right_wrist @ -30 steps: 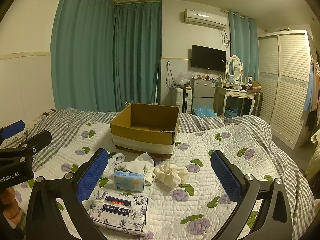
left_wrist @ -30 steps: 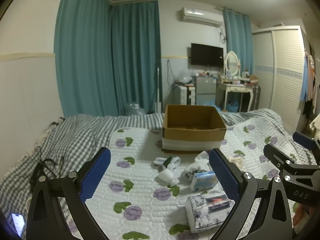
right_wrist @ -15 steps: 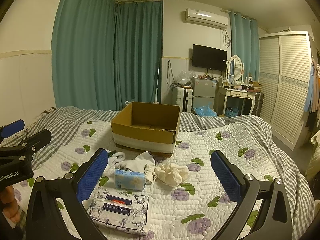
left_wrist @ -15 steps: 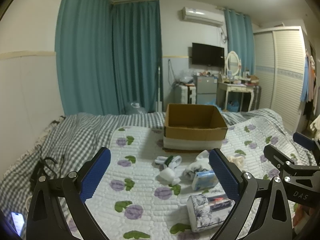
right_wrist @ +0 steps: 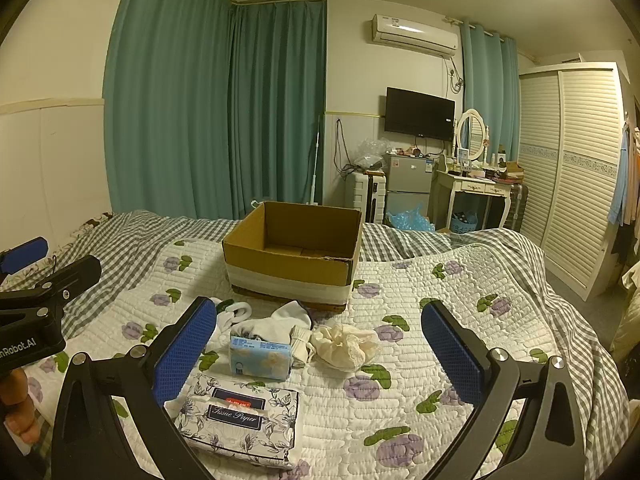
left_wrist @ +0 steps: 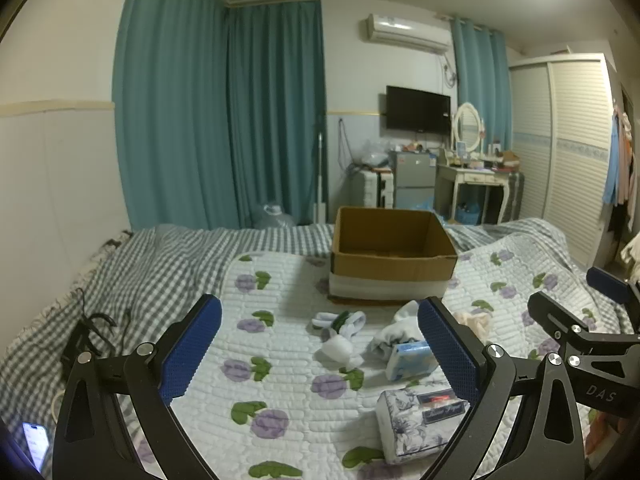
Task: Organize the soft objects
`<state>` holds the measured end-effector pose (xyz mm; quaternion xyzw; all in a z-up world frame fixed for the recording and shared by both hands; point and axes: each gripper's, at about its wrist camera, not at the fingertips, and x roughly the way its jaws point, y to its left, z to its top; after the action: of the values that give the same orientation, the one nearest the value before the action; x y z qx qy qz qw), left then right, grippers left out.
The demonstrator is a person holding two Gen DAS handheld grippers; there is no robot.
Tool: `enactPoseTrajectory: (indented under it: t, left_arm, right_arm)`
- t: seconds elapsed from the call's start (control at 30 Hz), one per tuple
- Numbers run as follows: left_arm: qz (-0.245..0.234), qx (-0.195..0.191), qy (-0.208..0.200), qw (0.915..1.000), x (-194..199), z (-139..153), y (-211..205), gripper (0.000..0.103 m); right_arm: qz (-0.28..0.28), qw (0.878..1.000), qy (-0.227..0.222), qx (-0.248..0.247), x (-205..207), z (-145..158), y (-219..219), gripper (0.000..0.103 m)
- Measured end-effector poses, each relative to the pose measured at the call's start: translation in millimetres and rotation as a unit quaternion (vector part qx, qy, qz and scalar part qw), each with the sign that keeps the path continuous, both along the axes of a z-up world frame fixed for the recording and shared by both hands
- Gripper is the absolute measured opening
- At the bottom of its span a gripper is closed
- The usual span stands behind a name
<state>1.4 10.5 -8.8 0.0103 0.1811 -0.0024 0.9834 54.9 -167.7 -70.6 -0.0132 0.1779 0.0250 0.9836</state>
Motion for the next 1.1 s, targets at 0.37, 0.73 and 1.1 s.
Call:
enactPoseTrajectory:
  t: [0.37,0.73,1.1]
  left_arm:
    - [0.0,0.0,0.0,1.0,-0.4,0.3,1.4,0.1]
    - [0.001,-0.002,0.0,1.0,0.0,1.3,1.9,0.1]
    - [-0.002,-0.001,-0.001,1.0,-0.7,4.4,1.3,0.1]
  right_arm:
    - [0.001,1.0,-0.001,0.0,-0.1,-0.2,0.7,0.103]
    - [0.0,1.0,0.0,0.0,0.4,-1.1,0.5,0.103]
    - [0.006,1.0,0.0,-0.003,-0.8,1.0,2.7,0.103]
